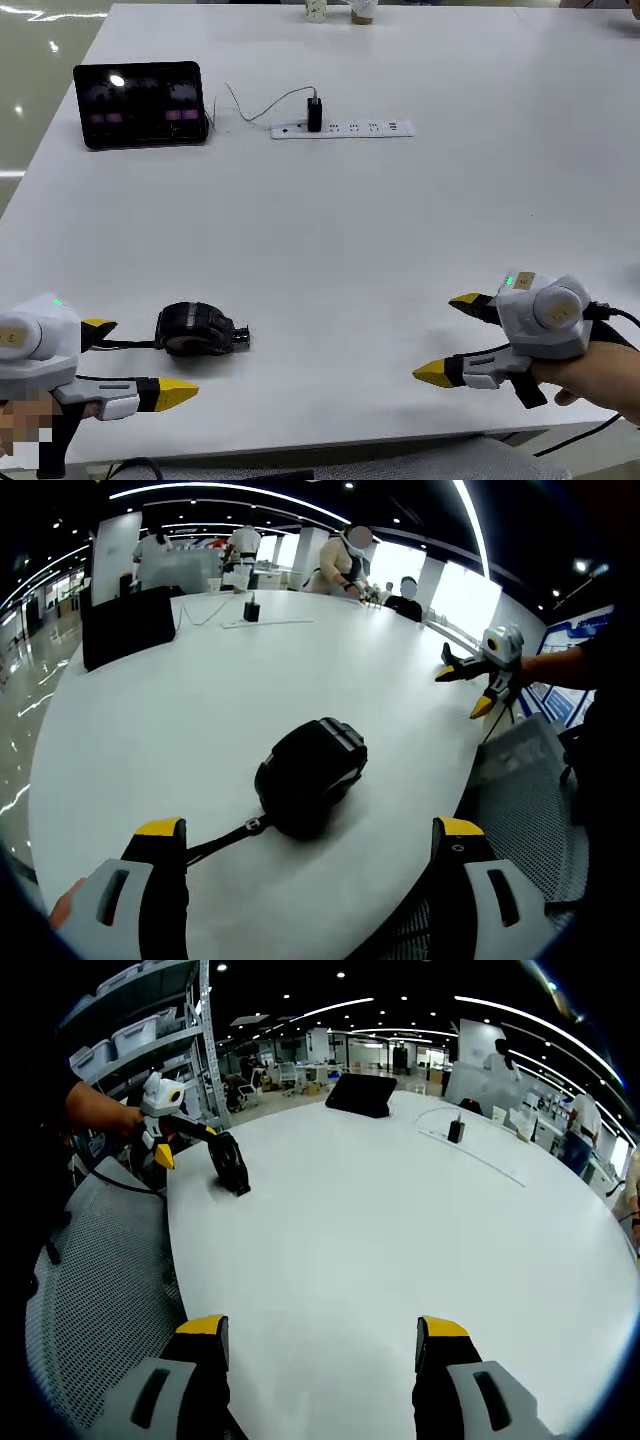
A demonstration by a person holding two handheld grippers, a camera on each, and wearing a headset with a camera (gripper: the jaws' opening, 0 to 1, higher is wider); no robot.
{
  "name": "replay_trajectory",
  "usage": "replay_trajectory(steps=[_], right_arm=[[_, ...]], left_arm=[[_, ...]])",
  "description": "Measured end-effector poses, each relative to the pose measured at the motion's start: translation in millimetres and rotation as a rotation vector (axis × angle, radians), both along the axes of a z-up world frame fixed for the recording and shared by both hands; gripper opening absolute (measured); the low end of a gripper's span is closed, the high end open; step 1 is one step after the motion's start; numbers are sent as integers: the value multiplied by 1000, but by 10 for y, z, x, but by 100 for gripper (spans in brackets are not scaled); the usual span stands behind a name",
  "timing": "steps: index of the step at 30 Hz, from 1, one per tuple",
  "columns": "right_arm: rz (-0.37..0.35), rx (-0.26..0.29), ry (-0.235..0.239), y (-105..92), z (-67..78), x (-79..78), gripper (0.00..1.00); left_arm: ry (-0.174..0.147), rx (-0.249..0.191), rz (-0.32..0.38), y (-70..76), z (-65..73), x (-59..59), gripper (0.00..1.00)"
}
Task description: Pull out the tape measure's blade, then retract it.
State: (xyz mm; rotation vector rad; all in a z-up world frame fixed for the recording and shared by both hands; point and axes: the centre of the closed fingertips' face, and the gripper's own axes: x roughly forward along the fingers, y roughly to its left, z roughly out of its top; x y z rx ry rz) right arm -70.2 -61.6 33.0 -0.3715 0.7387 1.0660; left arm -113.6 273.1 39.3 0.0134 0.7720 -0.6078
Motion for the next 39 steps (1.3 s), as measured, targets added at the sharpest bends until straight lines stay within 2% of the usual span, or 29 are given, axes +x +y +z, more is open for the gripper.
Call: replay_trajectory(steps=[4,9,13,19,26,29,31,33,39], right_arm=[[-15,0,19,-130,-23,-2,85],[-24,-16,16,-273,-35,17,91],[-30,-21,10,-314,4,12,98],[-31,-35,6,-400,-4,15,99],[-30,-46,5,-449,-4,-2,99],[-29,-46,6,-457,7,-10,99],[-28,-45,7,-459,12,-13,99],[-27,-47,4,-463,17,-10,99],[-25,-44,6,-468,18,-11,99]], left_arm=[[-1,2,-4,30,8,11,99],[0,6,-6,72,22,7,99],[8,6,-2,111,14,-10,99],[6,15,10,163,20,-3,99],[1,20,0,157,35,2,99],[5,19,0,161,33,-2,98],[21,11,-3,152,31,-28,95],[5,18,-1,162,36,-14,98],[7,17,11,197,34,-35,99]])
